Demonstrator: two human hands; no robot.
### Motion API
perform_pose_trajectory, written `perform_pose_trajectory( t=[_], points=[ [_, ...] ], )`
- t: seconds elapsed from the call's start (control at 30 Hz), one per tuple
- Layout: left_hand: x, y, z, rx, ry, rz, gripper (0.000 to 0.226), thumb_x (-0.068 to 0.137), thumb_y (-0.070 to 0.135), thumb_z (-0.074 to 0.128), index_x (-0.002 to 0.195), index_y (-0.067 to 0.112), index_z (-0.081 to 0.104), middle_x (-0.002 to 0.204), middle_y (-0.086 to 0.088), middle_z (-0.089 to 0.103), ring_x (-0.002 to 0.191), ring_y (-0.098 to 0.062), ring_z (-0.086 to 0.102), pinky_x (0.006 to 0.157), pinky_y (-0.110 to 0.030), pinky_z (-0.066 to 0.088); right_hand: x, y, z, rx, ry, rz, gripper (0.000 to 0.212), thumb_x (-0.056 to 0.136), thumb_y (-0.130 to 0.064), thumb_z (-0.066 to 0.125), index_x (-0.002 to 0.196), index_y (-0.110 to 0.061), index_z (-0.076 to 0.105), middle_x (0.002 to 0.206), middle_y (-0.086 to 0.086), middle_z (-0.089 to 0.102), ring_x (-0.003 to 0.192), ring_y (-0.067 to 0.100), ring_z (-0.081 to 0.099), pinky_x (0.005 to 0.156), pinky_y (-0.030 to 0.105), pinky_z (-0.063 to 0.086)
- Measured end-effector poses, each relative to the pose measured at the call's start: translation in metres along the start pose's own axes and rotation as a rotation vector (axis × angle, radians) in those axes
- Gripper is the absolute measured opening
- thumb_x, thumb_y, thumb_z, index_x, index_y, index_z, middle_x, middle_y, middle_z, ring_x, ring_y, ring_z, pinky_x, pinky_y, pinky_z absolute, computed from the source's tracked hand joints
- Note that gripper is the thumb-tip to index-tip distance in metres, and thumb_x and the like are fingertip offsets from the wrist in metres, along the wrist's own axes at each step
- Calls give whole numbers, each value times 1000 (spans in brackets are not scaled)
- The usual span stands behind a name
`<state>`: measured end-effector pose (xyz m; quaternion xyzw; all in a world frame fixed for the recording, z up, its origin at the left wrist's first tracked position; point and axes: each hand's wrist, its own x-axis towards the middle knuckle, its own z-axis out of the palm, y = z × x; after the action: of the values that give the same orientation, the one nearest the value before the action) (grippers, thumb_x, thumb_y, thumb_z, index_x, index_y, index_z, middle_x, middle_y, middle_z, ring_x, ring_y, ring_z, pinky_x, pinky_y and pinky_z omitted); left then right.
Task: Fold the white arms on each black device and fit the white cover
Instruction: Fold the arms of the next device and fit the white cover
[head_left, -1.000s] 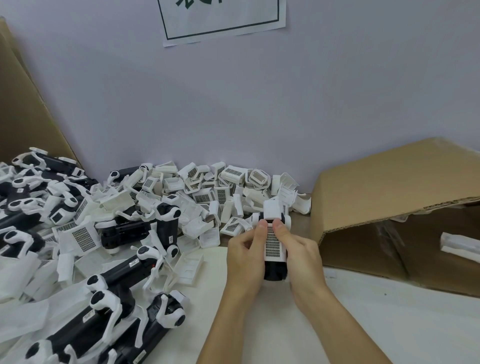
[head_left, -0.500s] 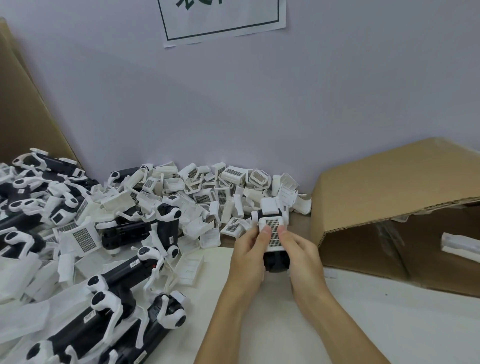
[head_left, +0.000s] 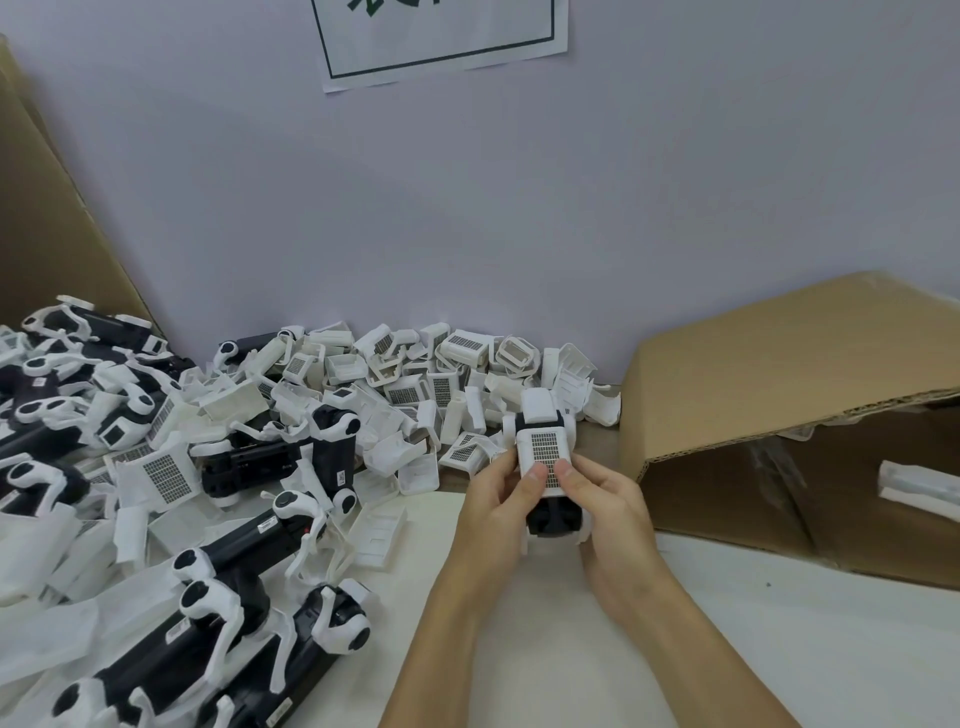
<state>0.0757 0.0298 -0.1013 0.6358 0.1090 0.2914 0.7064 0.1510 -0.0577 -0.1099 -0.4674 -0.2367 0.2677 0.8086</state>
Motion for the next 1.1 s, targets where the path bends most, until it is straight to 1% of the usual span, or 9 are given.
perform_pose_trajectory(
  t=[0.17,0.3,0.37,0.57,0.67,0.77,0.9,1.03,1.1],
  points=[
    [1,-3,0,74,18,12,28,101,21,52,121,9,67,111,-17,73,109,-34,68,97,-59,51,3,4,-2,-92,68,-40,23,99,-12,56,114,-9,74,107,13,76,106,29,71,100,51,51],
    [3,-5,0,39,14,1,37,93,28,54,122,9,67,111,-16,73,109,-33,69,93,-51,55,4,2,-3,-140,75,-59,22,99,-14,57,112,-11,74,104,9,77,103,26,72,94,44,54],
    [4,-8,2,-16,38,-11,28,97,23,56,117,11,71,109,-20,73,107,-37,68,88,-47,58,2,3,0,-153,89,-66,21,99,-16,58,110,-14,76,101,8,77,100,25,73,87,41,57],
    [11,-7,0,-196,273,-89,20,99,16,57,102,8,76,103,-20,74,101,-37,70,91,-48,56,-1,8,9,-260,118,-160,18,97,-13,60,106,-20,74,96,-10,78,90,0,71,73,12,51],
    [13,-4,-3,-274,362,-126,24,96,24,61,96,5,77,98,-22,74,90,-35,70,83,-49,56,-1,8,9,-265,118,-130,16,95,-11,63,104,-21,73,93,-12,77,85,-2,70,69,13,51],
    [13,-5,-4,-251,399,-137,26,96,26,62,95,4,75,100,-26,72,88,-36,69,85,-56,55,-1,7,7,-275,92,-111,17,94,-11,64,105,-21,73,96,-10,77,91,3,71,71,16,53],
    [13,-6,-6,-219,372,-87,19,93,26,67,92,8,74,92,-17,74,90,-33,70,90,-55,54,-3,7,8,-275,101,-135,19,95,-11,64,105,-25,72,99,-9,77,94,4,71,71,15,52],
    [11,-5,-5,-339,380,-91,36,81,20,73,108,-2,65,97,-17,75,89,-33,73,85,-49,58,-6,13,12,-464,130,-213,29,93,-19,69,120,-27,66,114,-12,70,108,7,64,83,17,51],
    [11,-4,-3,-373,394,-117,44,68,24,80,103,1,67,95,-17,74,83,-30,73,77,-43,60,-8,16,13,-573,88,-243,46,88,-21,75,130,-29,59,123,-17,63,117,3,58,93,23,48]
  ],
)
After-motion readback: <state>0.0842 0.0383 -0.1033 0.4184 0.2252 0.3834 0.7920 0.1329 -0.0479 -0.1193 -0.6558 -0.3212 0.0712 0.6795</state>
